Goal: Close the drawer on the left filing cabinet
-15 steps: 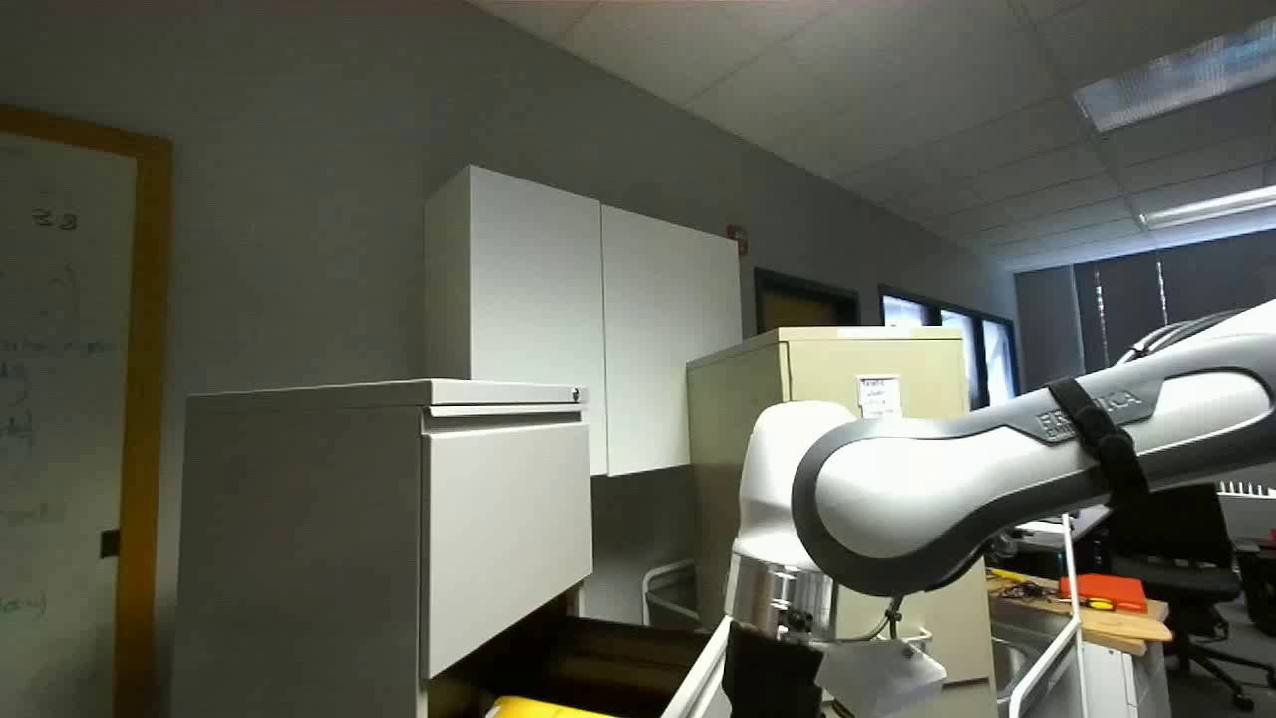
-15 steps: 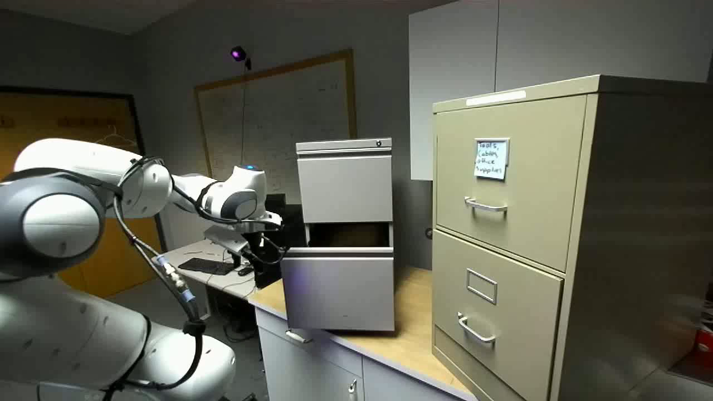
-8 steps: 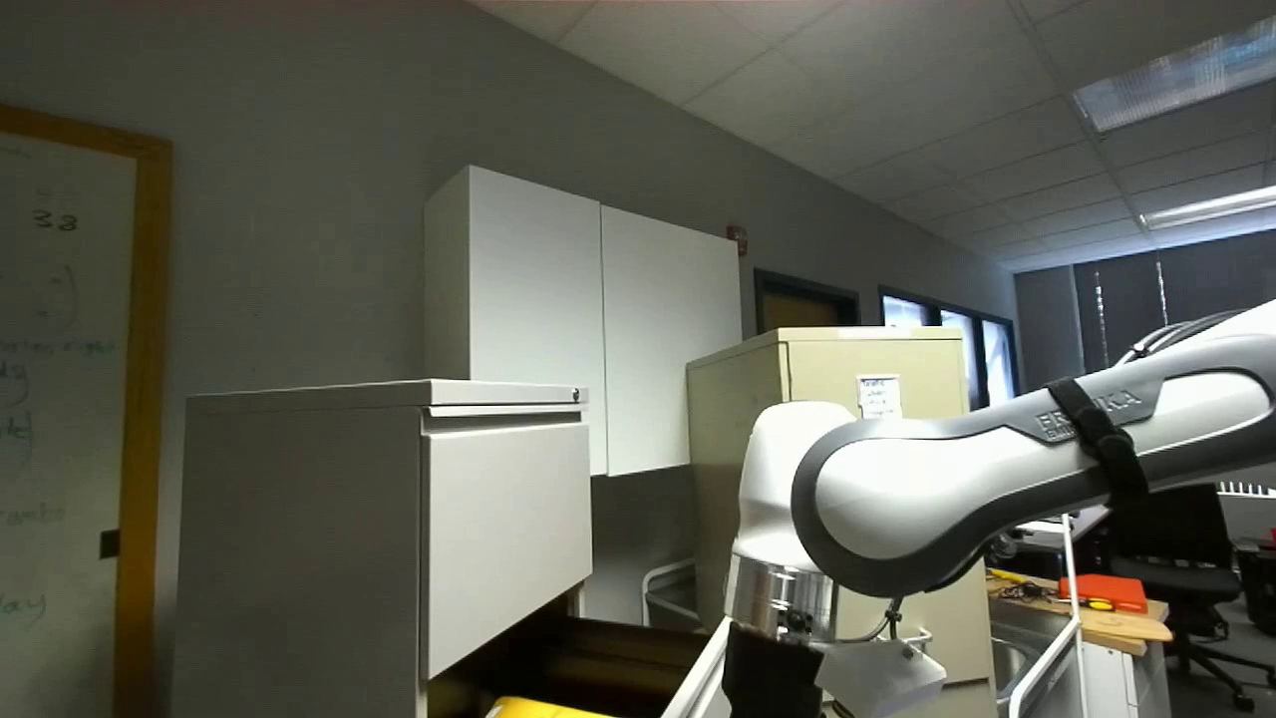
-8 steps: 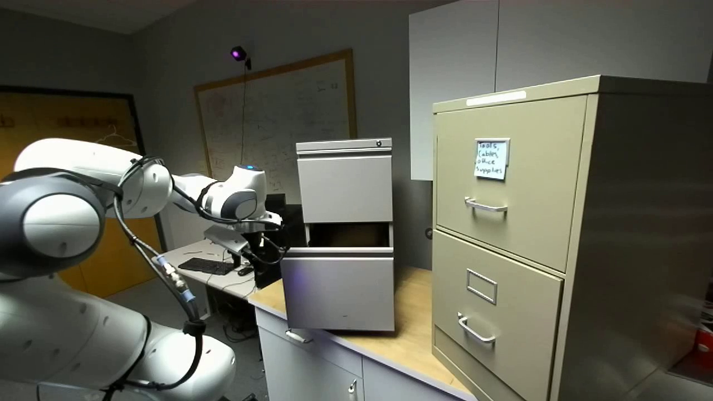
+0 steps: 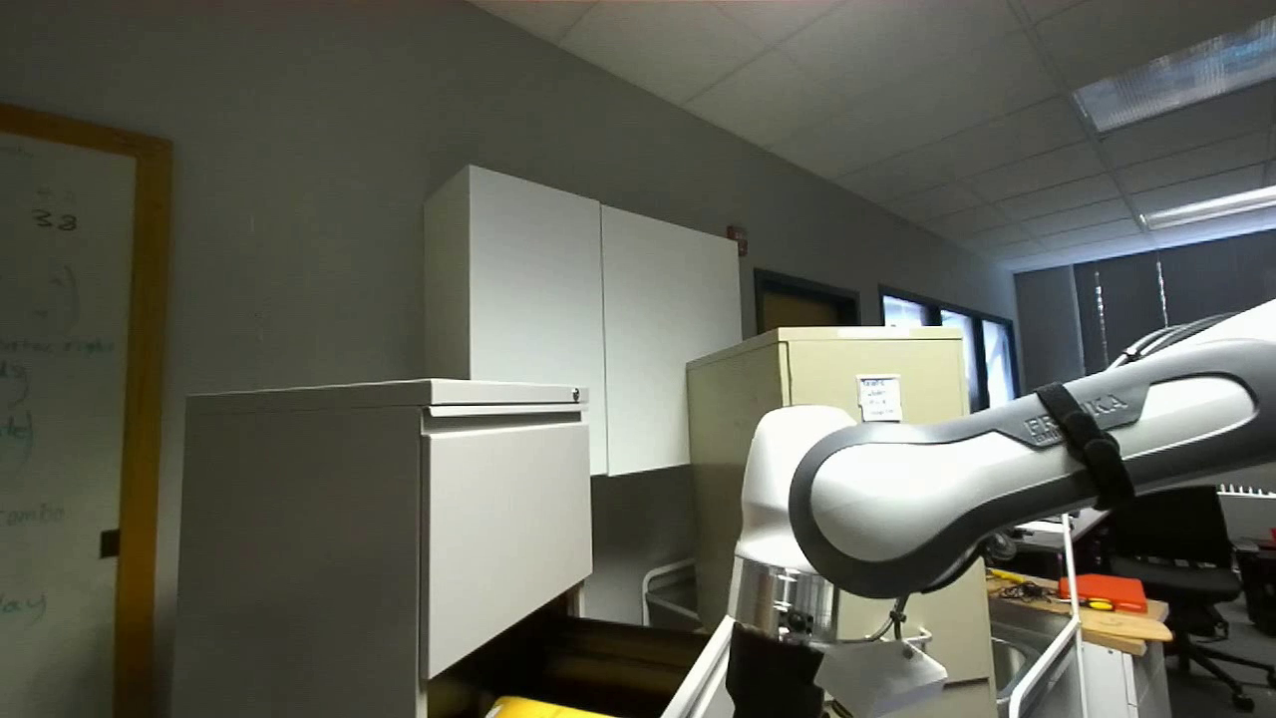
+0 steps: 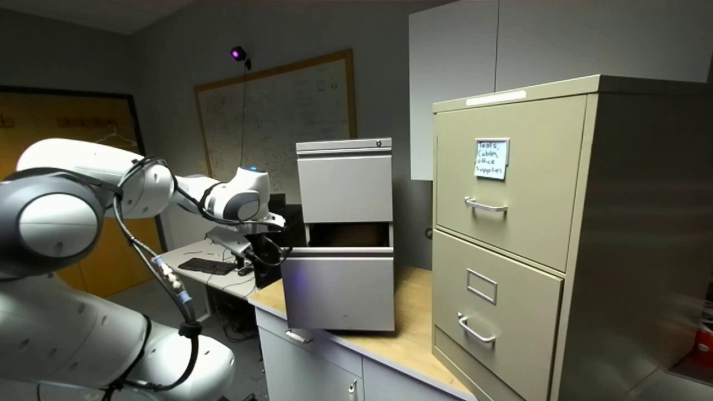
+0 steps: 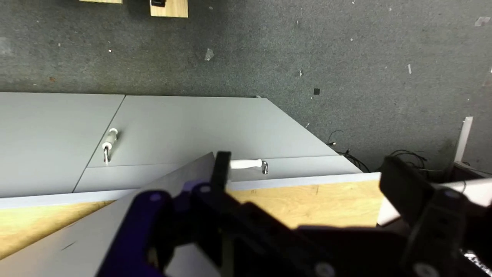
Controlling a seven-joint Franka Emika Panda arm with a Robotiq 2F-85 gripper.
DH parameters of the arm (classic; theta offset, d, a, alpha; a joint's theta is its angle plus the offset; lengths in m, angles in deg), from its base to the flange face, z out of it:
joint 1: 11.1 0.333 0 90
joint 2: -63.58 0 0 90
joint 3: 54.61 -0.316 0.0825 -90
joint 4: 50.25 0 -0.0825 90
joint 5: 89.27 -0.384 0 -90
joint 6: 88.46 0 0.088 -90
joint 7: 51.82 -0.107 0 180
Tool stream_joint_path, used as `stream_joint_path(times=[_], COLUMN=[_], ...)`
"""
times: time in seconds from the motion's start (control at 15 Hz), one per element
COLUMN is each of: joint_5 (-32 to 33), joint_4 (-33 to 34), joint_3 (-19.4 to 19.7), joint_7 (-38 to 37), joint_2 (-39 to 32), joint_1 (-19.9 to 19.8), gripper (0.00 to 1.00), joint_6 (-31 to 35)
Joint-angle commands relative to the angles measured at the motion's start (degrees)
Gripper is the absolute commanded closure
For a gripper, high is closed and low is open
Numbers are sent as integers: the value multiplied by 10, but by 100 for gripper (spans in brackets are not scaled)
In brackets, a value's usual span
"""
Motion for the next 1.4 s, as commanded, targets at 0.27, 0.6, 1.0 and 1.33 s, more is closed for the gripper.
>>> stream_joint_path(times=[0.27,0.6,1.0,1.33], joint_5=[-7,-24,-113,-223], joint_4=[-44,-80,-95,-73], joint_3=[38,77,138,178], joint_7=[17,4,3,26], joint_2=[5,-5,-8,-15], joint_1=[-49,-77,-70,-24], gripper=[28,62,100,100], joint_6=[74,186,328,439])
